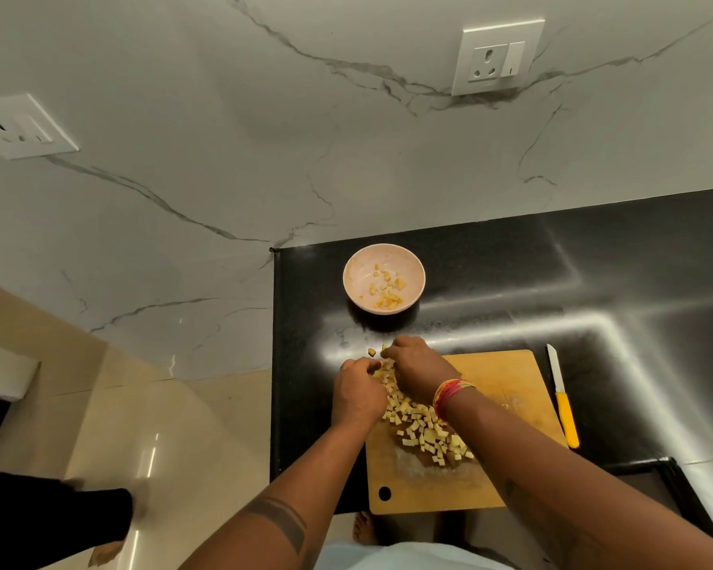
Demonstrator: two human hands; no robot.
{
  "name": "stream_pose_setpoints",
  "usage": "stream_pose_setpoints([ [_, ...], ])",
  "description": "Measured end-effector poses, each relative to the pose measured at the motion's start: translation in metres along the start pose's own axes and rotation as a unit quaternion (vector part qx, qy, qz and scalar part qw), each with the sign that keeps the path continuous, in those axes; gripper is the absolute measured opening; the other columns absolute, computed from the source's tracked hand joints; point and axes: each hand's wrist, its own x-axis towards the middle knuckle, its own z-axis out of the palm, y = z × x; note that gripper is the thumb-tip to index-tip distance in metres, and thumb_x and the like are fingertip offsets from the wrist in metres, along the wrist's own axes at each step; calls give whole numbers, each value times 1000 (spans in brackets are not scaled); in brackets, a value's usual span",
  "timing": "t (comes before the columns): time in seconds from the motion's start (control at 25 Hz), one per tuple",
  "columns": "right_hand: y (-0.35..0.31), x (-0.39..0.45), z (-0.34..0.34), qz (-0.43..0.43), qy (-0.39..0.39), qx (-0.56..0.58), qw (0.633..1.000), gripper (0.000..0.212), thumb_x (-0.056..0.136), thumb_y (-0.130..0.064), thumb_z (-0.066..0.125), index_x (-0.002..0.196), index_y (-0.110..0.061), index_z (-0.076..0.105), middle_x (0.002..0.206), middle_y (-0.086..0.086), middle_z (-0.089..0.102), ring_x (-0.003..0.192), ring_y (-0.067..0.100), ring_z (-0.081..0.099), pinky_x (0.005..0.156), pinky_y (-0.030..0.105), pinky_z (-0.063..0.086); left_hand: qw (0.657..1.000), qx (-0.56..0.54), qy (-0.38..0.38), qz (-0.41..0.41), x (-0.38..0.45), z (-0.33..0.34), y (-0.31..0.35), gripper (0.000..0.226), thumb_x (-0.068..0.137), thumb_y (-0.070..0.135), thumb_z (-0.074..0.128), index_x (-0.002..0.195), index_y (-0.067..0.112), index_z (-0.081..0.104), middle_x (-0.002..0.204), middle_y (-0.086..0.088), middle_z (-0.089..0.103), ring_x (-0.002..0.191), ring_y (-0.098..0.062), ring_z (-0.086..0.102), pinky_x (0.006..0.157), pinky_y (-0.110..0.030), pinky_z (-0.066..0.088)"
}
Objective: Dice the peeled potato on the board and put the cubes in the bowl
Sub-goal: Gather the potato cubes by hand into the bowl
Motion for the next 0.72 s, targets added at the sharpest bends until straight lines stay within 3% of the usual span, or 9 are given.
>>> stream_pose_setpoints([
  [0.12, -6, -5, 5, -50, -44, -59, 996, 47, 96, -6, 53, 142, -15, 56, 129, 7, 53, 116, 27, 48, 96, 40, 49, 1000, 10, -23, -15, -7, 4, -3, 39, 97, 7, 47, 127, 22, 66, 125, 0, 60, 113, -16, 58, 95, -29, 52],
  [0.32, 5, -29, 8, -44, -48, -75, 995, 47, 96, -5, 53, 141, -18, 56, 124, 5, 54, 114, 24, 49, 94, 39, 50, 999, 13, -50, 8, -16, 10, -1, 41, 96, 4, 49, 130, 19, 66, 130, -2, 59, 117, -19, 57, 95, -30, 51],
  [0.44, 18, -43, 5, -21, -28, -18, 999, 46, 98, -4, 52, 141, -18, 58, 127, 3, 56, 122, 24, 50, 99, 37, 48, 997, 35, -54, 50, -22, 9, -6, 44, 97, 6, 50, 138, 18, 61, 138, -2, 55, 128, -19, 51, 106, -32, 46],
  [0.56, 30, -63, -3, 32, 7, 47, 998, 44, 100, -21, 61, 144, -20, 56, 132, 3, 53, 124, 23, 52, 104, 33, 45, 987, 85, -85, 104, -28, 5, -15, 56, 98, 22, 61, 151, 19, 45, 147, -1, 43, 139, -20, 38, 114, -34, 37],
  [0.72, 49, -95, -6, 103, -73, 29, 992, 94, 79, -41, 85, 157, -26, 34, 139, 7, 44, 122, 27, 52, 102, 37, 49, 958, 196, -171, 120, -28, 12, -16, 109, 81, 47, 81, 162, 21, 13, 156, -4, 24, 145, -29, 23, 117, -44, 33],
])
